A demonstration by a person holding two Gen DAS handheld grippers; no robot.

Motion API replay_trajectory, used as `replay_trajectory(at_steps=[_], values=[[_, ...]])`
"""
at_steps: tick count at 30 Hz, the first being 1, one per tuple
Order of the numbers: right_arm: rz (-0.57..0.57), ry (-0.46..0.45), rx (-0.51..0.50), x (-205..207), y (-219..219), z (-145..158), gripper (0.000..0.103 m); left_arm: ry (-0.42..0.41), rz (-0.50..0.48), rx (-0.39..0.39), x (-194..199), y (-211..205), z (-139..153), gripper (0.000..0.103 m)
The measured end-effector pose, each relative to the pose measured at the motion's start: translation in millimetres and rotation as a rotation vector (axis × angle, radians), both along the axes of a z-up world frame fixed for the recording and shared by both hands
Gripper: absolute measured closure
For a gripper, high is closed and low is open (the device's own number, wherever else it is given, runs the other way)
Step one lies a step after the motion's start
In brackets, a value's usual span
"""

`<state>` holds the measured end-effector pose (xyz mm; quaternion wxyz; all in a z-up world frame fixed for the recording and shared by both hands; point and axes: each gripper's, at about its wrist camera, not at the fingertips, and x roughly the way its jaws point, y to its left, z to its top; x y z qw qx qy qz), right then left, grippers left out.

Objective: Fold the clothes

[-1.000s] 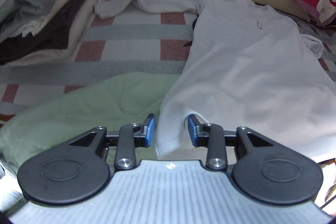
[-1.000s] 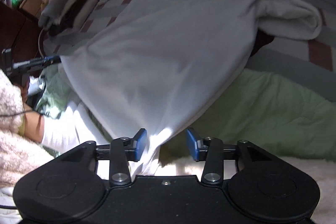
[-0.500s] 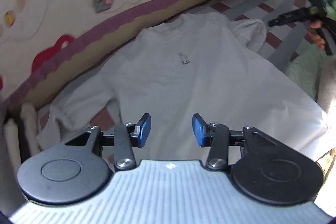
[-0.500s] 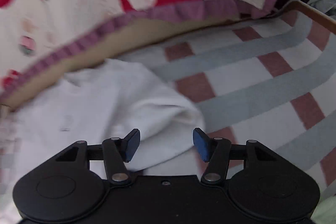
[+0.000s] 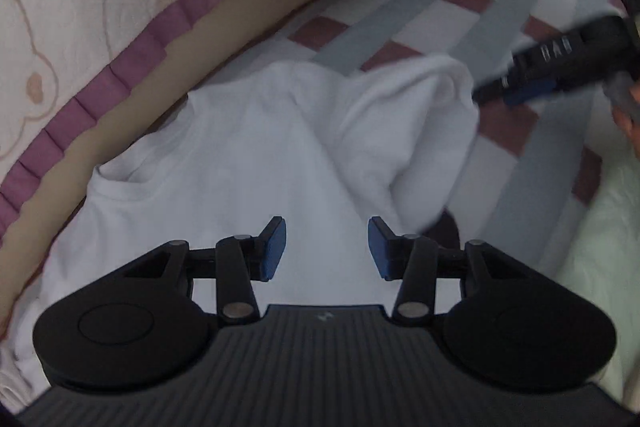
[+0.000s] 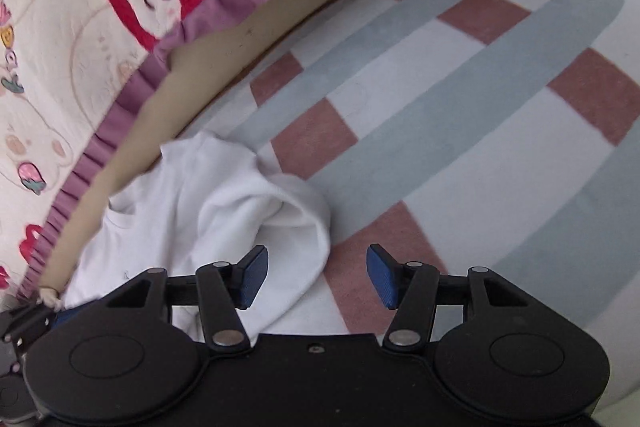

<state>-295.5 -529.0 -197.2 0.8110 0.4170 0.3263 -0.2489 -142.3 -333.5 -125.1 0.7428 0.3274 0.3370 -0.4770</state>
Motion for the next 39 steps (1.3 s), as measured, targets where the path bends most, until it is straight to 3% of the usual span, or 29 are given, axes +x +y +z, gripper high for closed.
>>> replay_trajectory(at_steps=[2,5,7,8,9,10,14,18,20,24,25,28,31,32,33,36,39], values=[[0.024,0.061,-0.059,11.8,5.4,-4.6,0.043,0.017,0.053,-0.048,0.2,-3.7,-6.7,0.056],[0.065,0.125,-0.249,32.4,14.8,-7.1,0.042,0.106,0.140,-0.129,1.9,8.0,-10.3,0.052],[0.095,0.155,-0.331,43.5,18.7,-9.0,0.050,0.156,0.176,-0.179,1.1,14.4,-13.1,0.051],[0.116,0.161,-0.351,47.1,18.7,-8.4,0.092,0.156,0.165,-0.184,-1.8,13.4,-15.8,0.051],[0.114,0.129,-0.360,45.6,16.2,-2.6,0.101,0.153,0.149,-0.186,-5.0,11.5,-18.6,0.051],[0.110,0.095,-0.368,43.8,13.6,3.5,0.101,0.135,0.124,-0.180,-9.1,8.4,-21.1,0.051],[0.006,-0.193,-0.456,8.6,11.5,63.5,0.101,0.046,0.021,-0.152,-24.3,-6.1,-28.0,0.050],[-0.076,-0.141,-0.659,2.1,15.5,73.9,0.102,0.036,0.028,-0.112,-21.0,-23.6,-35.9,0.044],[-0.105,-0.046,-0.681,9.6,9.6,63.1,0.102,0.094,0.033,-0.132,-15.2,-28.5,-38.1,0.044],[-0.085,-0.012,-0.730,25.1,2.2,58.0,0.101,0.136,0.039,-0.159,-11.2,-35.0,-45.1,0.042],[-0.071,-0.005,-0.757,30.9,1.5,57.6,0.101,0.143,0.032,-0.180,-10.9,-35.9,-45.7,0.041],[-0.015,0.147,-0.852,60.3,0.6,48.7,0.102,0.187,-0.001,-0.277,-12.2,-39.2,-43.2,0.031],[-0.020,0.169,-0.798,62.9,-8.0,43.4,0.101,0.118,-0.026,-0.262,-19.1,-49.6,-43.4,0.032],[-0.035,0.144,-0.741,58.6,-14.4,43.7,0.101,0.081,-0.036,-0.250,-20.4,-53.0,-43.8,0.050],[-0.056,0.108,-0.681,52.9,-21.7,43.7,0.100,0.044,-0.046,-0.237,-21.7,-56.5,-44.3,0.083],[-0.135,-0.020,-0.458,33.5,-48.7,38.2,0.095,0.055,-0.023,-0.256,-12.7,-54.1,-44.3,0.093],[-0.147,-0.167,-0.208,19.9,-69.0,23.2,0.090,0.089,0.052,-0.281,1.2,-44.6,-46.1,0.096]])
